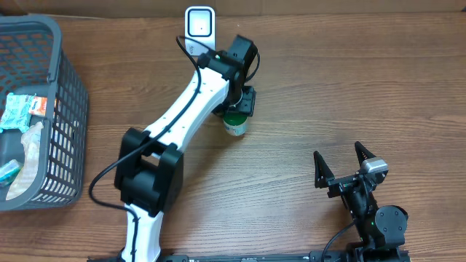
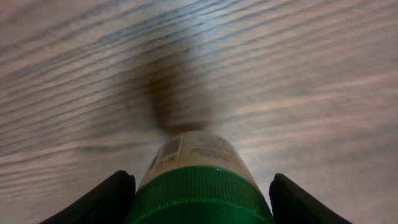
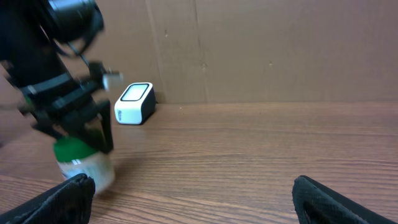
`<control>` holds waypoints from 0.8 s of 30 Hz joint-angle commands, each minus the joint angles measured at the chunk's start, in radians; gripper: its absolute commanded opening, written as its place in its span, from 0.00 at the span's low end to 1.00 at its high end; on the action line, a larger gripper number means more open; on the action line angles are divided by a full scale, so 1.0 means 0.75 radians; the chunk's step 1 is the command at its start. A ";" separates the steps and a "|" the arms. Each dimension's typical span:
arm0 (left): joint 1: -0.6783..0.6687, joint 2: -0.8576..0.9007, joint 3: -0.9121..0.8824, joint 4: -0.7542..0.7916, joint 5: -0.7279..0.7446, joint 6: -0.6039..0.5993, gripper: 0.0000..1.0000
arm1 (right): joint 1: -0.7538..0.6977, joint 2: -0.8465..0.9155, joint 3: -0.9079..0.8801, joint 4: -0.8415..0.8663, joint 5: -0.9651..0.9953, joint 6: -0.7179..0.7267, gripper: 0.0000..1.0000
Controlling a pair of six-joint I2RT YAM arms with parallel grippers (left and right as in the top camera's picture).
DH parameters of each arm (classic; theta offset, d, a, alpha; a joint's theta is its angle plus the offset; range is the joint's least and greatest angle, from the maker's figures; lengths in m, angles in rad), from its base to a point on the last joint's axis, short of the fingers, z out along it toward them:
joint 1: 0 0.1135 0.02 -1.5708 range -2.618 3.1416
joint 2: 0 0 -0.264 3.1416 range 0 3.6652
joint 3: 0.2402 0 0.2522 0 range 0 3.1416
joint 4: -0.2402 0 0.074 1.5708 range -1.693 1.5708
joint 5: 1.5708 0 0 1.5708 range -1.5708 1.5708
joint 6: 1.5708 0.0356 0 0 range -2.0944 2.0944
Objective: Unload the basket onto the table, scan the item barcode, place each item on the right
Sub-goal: 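Carry the jar to the table center and release it, then return the left gripper into the basket above the beige pouch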
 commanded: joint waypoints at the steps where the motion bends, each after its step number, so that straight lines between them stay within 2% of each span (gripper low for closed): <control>1: 0.003 0.056 -0.039 0.057 -0.037 -0.106 0.48 | 0.000 -0.015 -0.014 0.005 0.012 -0.001 1.00; 2: 0.003 0.070 -0.039 0.069 -0.038 -0.106 0.48 | 0.000 -0.015 -0.014 0.005 0.012 -0.001 1.00; 4: -0.003 0.098 -0.039 0.097 -0.037 -0.106 0.56 | 0.000 -0.016 -0.014 0.005 0.012 -0.001 1.00; 7: -0.010 0.109 -0.039 0.116 -0.037 -0.106 0.84 | 0.000 -0.015 -0.014 0.005 0.012 -0.001 1.00; 8: -0.009 0.109 -0.039 0.120 -0.038 -0.106 0.98 | 0.000 -0.016 -0.014 0.005 0.012 -0.001 1.00; 13: 0.003 0.083 0.047 0.043 -0.034 -0.106 1.00 | 0.000 -0.015 -0.014 0.005 0.012 -0.001 1.00; 19: 0.055 -0.025 0.317 -0.176 -0.049 -0.106 1.00 | 0.000 -0.015 -0.014 0.005 0.012 -0.001 1.00; 24: 0.213 -0.251 0.538 -0.357 -0.072 -0.106 1.00 | 0.000 -0.016 -0.014 0.005 0.012 -0.001 1.00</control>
